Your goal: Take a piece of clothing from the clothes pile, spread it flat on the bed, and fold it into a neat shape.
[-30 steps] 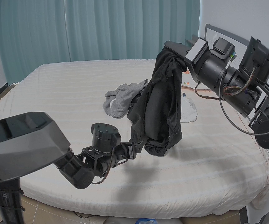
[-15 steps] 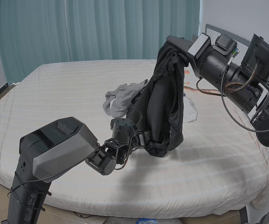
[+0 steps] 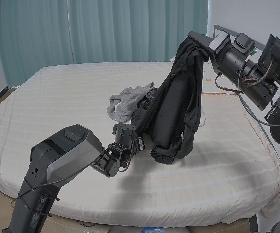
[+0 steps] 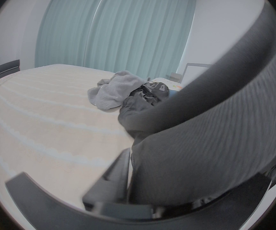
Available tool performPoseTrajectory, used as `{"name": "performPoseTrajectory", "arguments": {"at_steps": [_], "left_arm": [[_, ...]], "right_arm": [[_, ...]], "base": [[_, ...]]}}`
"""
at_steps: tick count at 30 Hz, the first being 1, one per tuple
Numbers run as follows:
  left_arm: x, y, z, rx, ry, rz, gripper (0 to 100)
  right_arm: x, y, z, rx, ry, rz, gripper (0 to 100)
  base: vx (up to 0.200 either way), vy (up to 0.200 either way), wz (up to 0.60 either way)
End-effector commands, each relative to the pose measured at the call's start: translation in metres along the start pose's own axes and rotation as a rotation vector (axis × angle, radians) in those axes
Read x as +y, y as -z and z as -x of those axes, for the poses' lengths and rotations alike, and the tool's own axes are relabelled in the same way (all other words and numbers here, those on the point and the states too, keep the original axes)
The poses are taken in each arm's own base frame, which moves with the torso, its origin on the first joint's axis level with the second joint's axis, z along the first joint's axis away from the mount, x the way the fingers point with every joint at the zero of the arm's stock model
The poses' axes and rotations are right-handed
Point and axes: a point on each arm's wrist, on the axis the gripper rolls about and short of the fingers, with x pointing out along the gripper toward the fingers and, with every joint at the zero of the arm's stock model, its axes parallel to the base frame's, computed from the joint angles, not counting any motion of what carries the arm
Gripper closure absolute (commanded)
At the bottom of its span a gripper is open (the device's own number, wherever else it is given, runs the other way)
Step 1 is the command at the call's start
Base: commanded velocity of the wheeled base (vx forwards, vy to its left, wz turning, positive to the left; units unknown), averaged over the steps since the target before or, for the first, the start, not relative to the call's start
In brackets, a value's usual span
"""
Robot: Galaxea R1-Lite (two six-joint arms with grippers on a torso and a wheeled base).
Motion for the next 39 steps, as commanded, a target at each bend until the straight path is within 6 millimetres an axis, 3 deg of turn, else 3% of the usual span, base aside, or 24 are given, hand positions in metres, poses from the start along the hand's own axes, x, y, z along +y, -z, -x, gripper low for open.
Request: {"name": "performPoseTrajectory", "arguments": {"at_steps": [1, 2, 3, 4, 11, 14, 18, 20, 22, 23, 24, 26, 28, 30, 33, 36, 38, 39], "left_arm": [[0.008, -0.007, 0.011, 0.008, -0.017, 0.024, 100], [0.008, -0.007, 0.011, 0.008, -0.017, 0.024, 100], [0.007, -0.022, 0.029, 0.003, -0.009, 0.073, 100], [0.006, -0.025, 0.032, 0.002, -0.007, 0.080, 100], [0.001, -0.072, 0.084, -0.024, 0.022, 0.185, 100], [-0.003, -0.094, 0.108, 0.006, 0.035, 0.194, 100], [-0.014, -0.132, 0.139, -0.039, 0.089, 0.238, 100], [-0.017, -0.148, 0.154, -0.059, 0.104, 0.250, 100], [-0.018, -0.165, 0.173, -0.077, 0.126, 0.263, 100], [-0.018, -0.168, 0.178, -0.081, 0.135, 0.266, 100], [-0.018, -0.181, 0.195, -0.096, 0.171, 0.272, 100], [-0.017, -0.201, 0.218, -0.130, 0.243, 0.282, 100], [-0.016, -0.214, 0.235, -0.161, 0.306, 0.285, 100], [-0.016, -0.217, 0.239, -0.163, 0.334, 0.284, 100], [-0.016, -0.218, 0.237, -0.169, 0.326, 0.288, 100], [-0.011, -0.210, 0.219, -0.149, 0.297, 0.369, 100], [-0.011, -0.208, 0.215, -0.144, 0.296, 0.390, 100], [-0.008, -0.195, 0.199, -0.096, 0.273, 0.456, 100]], "right_arm": [[-0.014, 0.002, 0.000, 0.008, 0.041, 0.009, 100], [-0.014, 0.002, 0.000, 0.008, 0.041, 0.009, 100], [-0.029, 0.006, 0.001, 0.024, 0.083, 0.016, 100], [-0.032, 0.007, 0.001, 0.029, 0.091, 0.017, 100], [-0.091, 0.059, 0.010, 0.206, 0.256, -0.046, 100], [-0.119, 0.084, 0.003, 0.246, 0.325, -0.078, 100], [-0.137, 0.091, -0.014, 0.188, 0.317, -0.088, 100], [-0.132, 0.071, -0.028, 0.046, 0.279, -0.060, 100], [-0.117, 0.027, -0.042, -0.149, 0.216, -0.030, 100], [-0.112, 0.016, -0.044, -0.183, 0.203, -0.023, 100], [-0.095, -0.015, -0.044, -0.268, 0.159, -0.005, 100], [-0.067, -0.050, -0.037, -0.352, 0.089, 0.008, 100], [-0.042, -0.068, -0.025, -0.381, 0.027, 0.006, 100], [-0.031, -0.069, -0.018, -0.352, -0.012, 0.004, 100], [-0.037, -0.048, -0.013, -0.262, -0.006, 0.000, 100], [-0.063, -0.010, 0.003, -0.124, 0.077, -0.037, 100], [-0.068, -0.003, 0.007, -0.095, 0.093, -0.049, 100], [-0.089, 0.028, 0.016, 0.035, 0.141, -0.093, 100]], "base": [[0.000, 0.000, 0.00], [0.000, 0.000, 0.00], [0.000, 0.000, 0.00], [0.000, 0.000, 0.00], [0.000, 0.000, 0.00], [0.000, 0.000, 0.00], [0.000, 0.000, 0.00], [0.000, 0.000, 0.00], [0.000, 0.000, 0.00], [0.000, 0.000, 0.00], [0.000, 0.000, 0.00], [0.000, 0.000, 0.00], [0.000, 0.000, 0.00], [0.000, 0.000, 0.00], [0.000, 0.000, 0.00], [0.000, 0.000, 0.00], [0.000, 0.000, 0.00], [0.000, 0.000, 0.00]]}}
